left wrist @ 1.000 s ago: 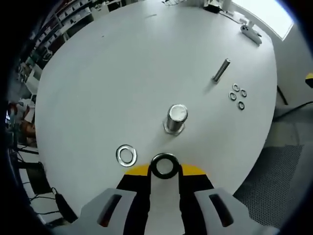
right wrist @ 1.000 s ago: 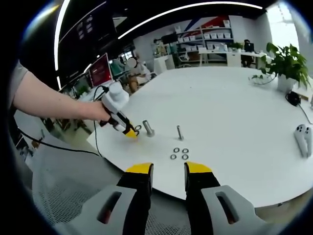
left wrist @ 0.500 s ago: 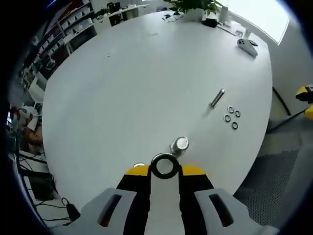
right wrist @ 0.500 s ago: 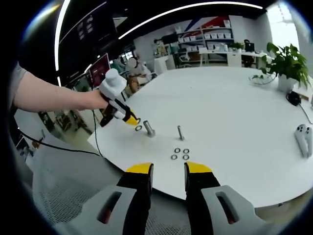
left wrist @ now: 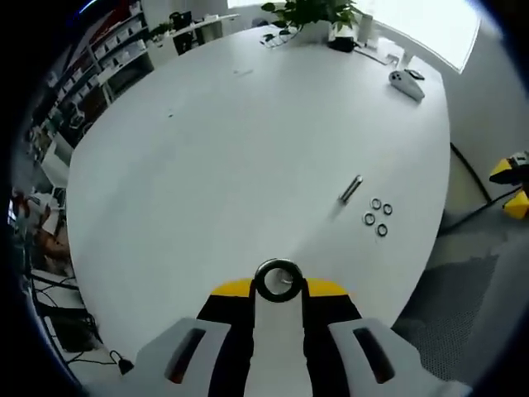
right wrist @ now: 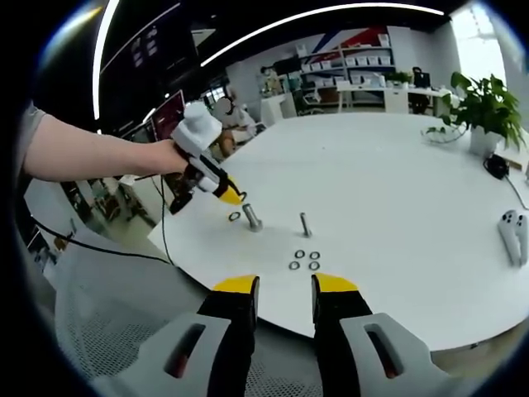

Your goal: Place the washer onto the threaded stud by aligning its center hole with the stud, sliding it down to the base, and recovering from edge contact or off-axis alignment until the washer reaches the visible bottom stop.

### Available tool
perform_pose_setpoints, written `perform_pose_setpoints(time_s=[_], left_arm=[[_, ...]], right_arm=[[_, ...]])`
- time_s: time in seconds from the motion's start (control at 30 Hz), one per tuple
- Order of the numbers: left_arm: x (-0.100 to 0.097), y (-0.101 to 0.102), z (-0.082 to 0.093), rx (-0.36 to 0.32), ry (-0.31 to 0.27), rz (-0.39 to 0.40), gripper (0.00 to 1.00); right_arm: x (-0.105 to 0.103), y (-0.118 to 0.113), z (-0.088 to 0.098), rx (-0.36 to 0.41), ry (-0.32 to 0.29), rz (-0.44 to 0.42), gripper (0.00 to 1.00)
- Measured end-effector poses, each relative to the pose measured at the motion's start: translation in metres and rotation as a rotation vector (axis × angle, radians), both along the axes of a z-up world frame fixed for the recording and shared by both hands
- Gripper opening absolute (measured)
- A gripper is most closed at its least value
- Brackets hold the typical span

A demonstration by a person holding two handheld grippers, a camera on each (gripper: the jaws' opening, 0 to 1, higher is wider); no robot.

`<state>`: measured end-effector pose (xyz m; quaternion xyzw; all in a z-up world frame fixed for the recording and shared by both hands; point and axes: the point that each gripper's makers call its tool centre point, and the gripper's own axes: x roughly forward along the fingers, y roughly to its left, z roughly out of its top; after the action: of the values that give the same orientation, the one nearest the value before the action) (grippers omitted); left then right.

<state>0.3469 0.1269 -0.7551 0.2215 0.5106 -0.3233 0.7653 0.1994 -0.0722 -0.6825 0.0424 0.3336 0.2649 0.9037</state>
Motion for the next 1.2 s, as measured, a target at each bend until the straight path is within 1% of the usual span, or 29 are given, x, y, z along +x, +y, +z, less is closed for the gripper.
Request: perform_pose_setpoints(time_s=[0.23,0.37,0.7,0.77,0.8,0.93,1.2], left_arm=[[-0.001,-0.004,-0.007,0.024,0.028,-0.032,0.19],[-0.001,-0.005,-0.009,0.031,0.038,-0.037,0.19],[-0.003,-0.007,-0.015,0.05,0.048,-0.059,0.19],[-0.007,-0.008,-0.017,0.061,0.053,-0.076,0.19],[-0.006,-0.007,-0.019,0.071,0.046,-0.087,0.19],[-0.004,-0.007,-0.021,0.072,0.046,-0.086,0.19],[-0.004,-0.008,-0.038,0.091,0.059,-0.098,0.19]], right_arm=[[0.0,0.0,0.0,-0.001,-0.001,0.0,0.28],[0.0,0.0,0.0,-0.002,-0.001,-0.001,0.28],[0.0,0.0,0.0,-0.003,-0.001,0.0,0.28],[0.0,0.0,0.0,-0.003,-0.001,-0.001,0.28],[0.0,0.0,0.0,-0.002,-0.002,-0.001,0.28],[0.0,0.0,0.0,-0.004,-0.001,0.001,0.28],[0.0,-0.001,-0.001,-0.008,0.002,0.001,0.28]])
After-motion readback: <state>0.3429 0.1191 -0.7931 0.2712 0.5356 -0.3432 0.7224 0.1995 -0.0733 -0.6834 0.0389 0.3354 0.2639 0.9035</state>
